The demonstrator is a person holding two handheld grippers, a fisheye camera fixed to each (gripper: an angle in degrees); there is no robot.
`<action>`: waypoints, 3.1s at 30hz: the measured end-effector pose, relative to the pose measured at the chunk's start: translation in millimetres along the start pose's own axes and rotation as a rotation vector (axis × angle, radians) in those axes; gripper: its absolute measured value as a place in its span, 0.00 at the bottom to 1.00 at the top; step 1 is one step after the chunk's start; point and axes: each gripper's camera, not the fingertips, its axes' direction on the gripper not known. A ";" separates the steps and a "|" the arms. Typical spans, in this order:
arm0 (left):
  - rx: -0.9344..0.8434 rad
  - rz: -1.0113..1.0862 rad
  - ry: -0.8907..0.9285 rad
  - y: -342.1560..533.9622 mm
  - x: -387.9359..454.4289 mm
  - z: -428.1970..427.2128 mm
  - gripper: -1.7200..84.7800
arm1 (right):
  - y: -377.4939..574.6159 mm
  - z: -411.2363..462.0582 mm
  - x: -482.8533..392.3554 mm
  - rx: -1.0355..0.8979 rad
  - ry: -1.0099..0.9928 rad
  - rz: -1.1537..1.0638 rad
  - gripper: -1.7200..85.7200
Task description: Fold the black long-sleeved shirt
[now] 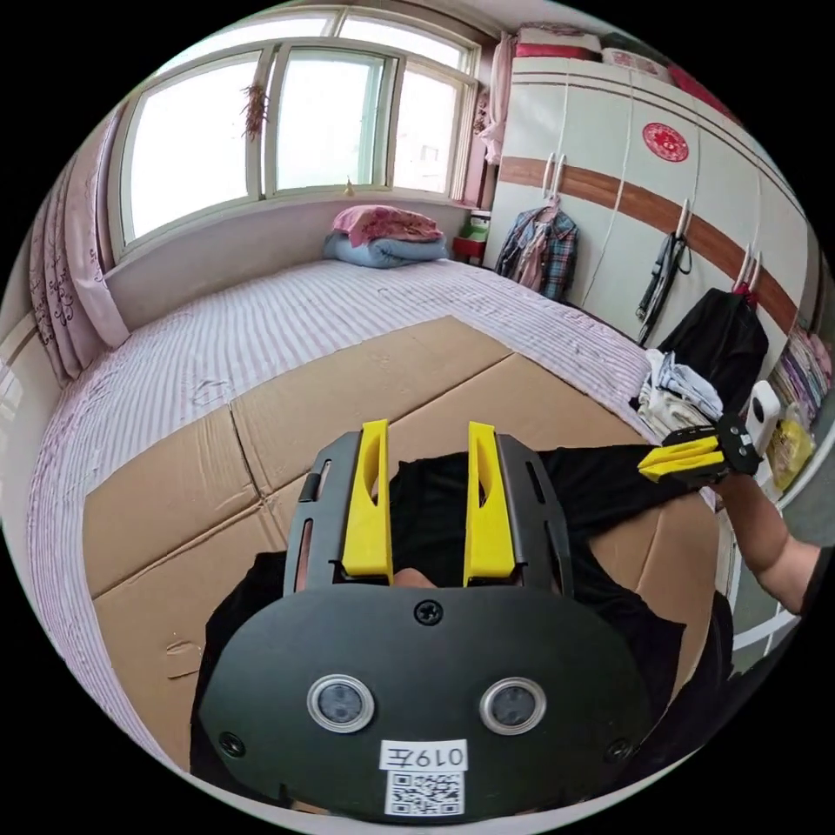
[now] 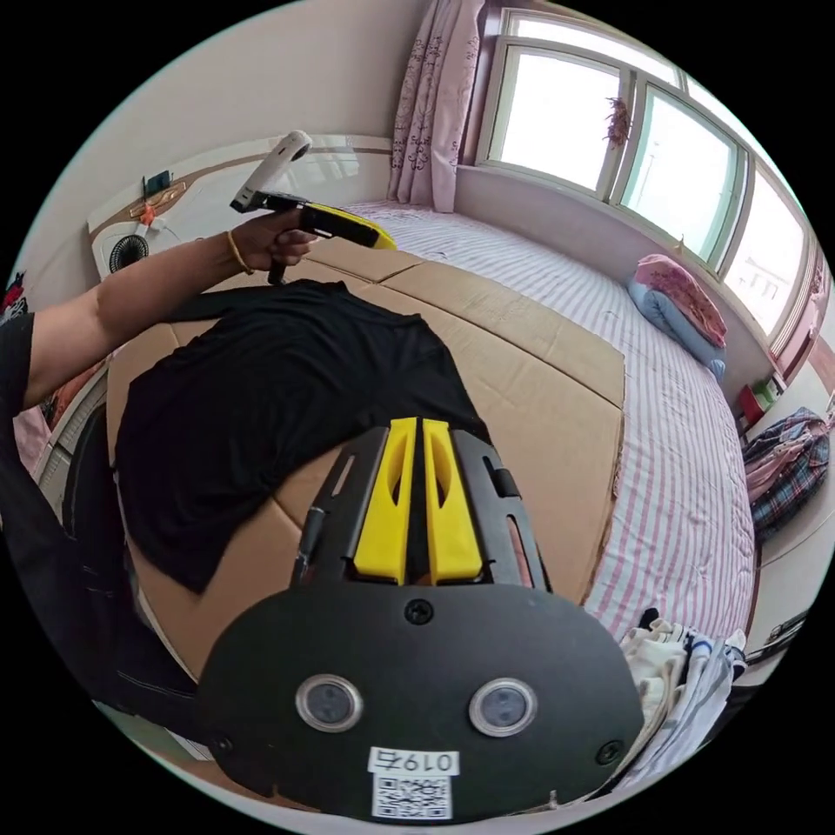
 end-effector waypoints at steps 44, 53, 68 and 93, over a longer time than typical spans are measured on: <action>-0.224 -0.775 -0.182 526.6 -72.4 -207.7 0.05 | 155.7 206.3 -159.6 -0.229 0.202 0.498 0.03; -0.289 -0.685 -0.174 520.0 -47.2 -235.6 0.09 | 224.9 212.5 -205.8 -0.218 0.151 0.464 0.09; -0.123 -0.011 -0.210 558.6 208.3 -412.8 0.13 | 456.0 102.3 -480.8 0.007 0.121 -0.258 0.05; -0.295 0.514 -0.258 558.4 486.3 -464.2 0.11 | 616.0 183.7 -636.0 -0.127 0.296 -0.847 0.03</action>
